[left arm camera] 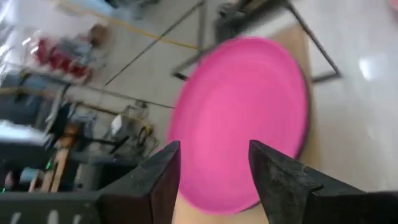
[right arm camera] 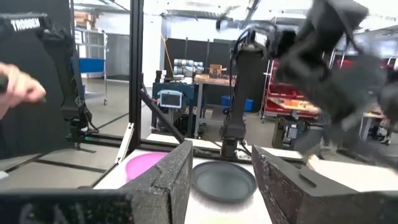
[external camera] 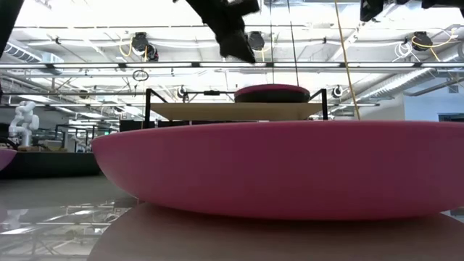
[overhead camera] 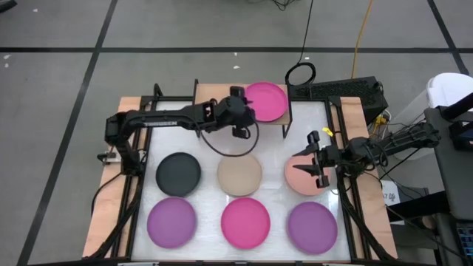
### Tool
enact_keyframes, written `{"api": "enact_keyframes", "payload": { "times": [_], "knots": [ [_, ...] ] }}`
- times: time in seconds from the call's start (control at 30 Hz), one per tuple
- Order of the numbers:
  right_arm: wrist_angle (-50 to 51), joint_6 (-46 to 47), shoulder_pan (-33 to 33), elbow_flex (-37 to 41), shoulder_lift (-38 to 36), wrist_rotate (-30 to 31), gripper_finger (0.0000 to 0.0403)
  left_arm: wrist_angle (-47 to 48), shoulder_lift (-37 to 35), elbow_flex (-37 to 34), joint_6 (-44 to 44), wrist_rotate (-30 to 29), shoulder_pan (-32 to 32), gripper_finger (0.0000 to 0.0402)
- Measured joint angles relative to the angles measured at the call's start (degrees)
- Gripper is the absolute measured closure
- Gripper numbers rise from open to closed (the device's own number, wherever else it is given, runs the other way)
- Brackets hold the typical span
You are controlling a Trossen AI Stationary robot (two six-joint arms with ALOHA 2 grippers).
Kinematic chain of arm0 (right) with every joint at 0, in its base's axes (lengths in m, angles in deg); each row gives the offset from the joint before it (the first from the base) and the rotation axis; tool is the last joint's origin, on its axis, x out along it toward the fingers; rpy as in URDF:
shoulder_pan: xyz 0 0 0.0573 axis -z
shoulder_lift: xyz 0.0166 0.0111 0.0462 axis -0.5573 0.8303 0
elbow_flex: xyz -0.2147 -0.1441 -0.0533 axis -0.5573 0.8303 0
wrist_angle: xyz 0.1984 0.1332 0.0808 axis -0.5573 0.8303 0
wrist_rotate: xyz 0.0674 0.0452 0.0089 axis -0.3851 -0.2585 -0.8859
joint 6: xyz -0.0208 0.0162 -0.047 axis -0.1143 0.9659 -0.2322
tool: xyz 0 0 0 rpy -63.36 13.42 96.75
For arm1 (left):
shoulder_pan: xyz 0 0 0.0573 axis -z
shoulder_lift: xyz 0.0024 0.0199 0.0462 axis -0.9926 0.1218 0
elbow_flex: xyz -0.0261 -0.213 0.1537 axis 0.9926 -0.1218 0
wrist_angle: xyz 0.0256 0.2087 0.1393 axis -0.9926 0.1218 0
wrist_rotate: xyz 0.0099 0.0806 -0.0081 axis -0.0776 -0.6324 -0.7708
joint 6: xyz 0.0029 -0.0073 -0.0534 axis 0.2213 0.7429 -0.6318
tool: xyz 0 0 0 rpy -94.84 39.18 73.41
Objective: Place and stack plates onto a shelf
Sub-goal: Stack the light orange plate on top of the pink plate on the shelf
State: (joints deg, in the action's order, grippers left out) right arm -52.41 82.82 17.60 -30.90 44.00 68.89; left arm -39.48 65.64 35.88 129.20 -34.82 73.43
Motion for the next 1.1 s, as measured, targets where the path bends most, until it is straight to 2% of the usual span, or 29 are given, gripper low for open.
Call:
{"api": "enact_keyframes", "payload": {
  "times": [0.23,0.33,0.43,0.53,0.67,0.83,0.97,1.1],
  "knots": [
    [5.5,4.97,0.02,0.0,0.0,0.05,0.0257,4.22,-11.03,-0.71,-12.86,-0.68,4.7,0.0226],
    [6.73,6.91,0.02,0.0,0.0,0.04,0.0257,3.44,-17.19,-5.51,-16.19,-0.78,7.06,0.025],
    [8.27,7.05,0.02,0.0,0.16,0.88,0.0257,-1.02,-23.93,-13.27,-20.02,-0.89,9.48,0.0274],
    [11.73,5.98,0.02,0.0,1.4,5.38,0.0257,-7.89,-31.12,-22.92,-23.93,-0.96,12.53,0.0288],
    [13.25,5.29,0.02,-0.28,4.79,10.37,0.0257,-19.96,-38.8,-36.98,-28.27,-1.2,17.21,0.0291],
    [20.01,9.14,0.04,-3.73,9.09,10.7,0.0257,-34.26,-43.97,-51.8,-31.61,-4.42,22.37,0.0291],
    [26.52,15.02,-0.02,-4.55,13.71,10.38,0.0257,-43.65,-45.18,-59.25,-31.8,-7.51,24.82,0.0291],
    [34.33,23.82,-1.23,-4.48,18.77,10.29,0.0257,-47.35,-45.18,-61.52,-30.03,-10.33,25.84,0.0291]
  ]
}}
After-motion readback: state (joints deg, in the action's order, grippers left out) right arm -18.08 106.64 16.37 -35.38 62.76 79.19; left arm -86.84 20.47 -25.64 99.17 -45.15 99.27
